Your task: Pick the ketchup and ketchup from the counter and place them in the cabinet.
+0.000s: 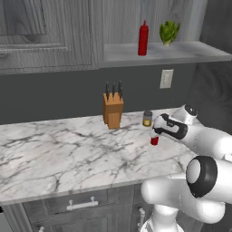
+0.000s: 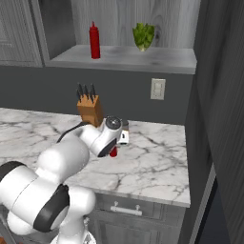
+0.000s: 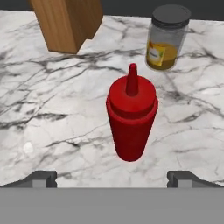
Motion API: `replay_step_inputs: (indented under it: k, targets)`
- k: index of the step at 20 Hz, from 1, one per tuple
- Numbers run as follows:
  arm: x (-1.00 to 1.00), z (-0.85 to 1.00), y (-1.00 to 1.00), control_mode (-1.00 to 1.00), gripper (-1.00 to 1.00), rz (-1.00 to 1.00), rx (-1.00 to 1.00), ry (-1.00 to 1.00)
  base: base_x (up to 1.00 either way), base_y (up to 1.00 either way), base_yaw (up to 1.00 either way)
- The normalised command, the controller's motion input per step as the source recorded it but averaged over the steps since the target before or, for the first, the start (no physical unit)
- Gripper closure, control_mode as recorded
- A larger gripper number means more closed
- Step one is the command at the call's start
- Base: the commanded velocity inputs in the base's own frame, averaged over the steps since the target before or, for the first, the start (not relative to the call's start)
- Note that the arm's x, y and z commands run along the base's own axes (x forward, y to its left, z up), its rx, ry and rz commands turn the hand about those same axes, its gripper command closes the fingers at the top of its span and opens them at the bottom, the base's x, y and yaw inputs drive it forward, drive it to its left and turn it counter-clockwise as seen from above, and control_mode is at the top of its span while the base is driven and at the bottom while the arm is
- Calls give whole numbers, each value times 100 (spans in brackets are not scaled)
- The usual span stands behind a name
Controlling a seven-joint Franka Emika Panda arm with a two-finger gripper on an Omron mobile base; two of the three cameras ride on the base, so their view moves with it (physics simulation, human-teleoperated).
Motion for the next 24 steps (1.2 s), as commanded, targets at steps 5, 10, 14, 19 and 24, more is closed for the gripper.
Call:
replay_step_inputs:
  k: [5, 10, 14, 19, 24]
  targets:
    - [36, -14, -4, -100, -100, 0, 0, 4, 0, 0, 0]
    - [27, -19, -1, -100, -100, 0, 0, 1, 0, 0, 0]
    - [16, -23, 0, -100, -100, 0, 0, 0, 0, 0, 0]
    - [17, -19, 0, -100, 100, 0, 0, 0, 0, 0, 0]
    - [16, -17, 0, -100, 100, 0, 0, 0, 0, 0, 0]
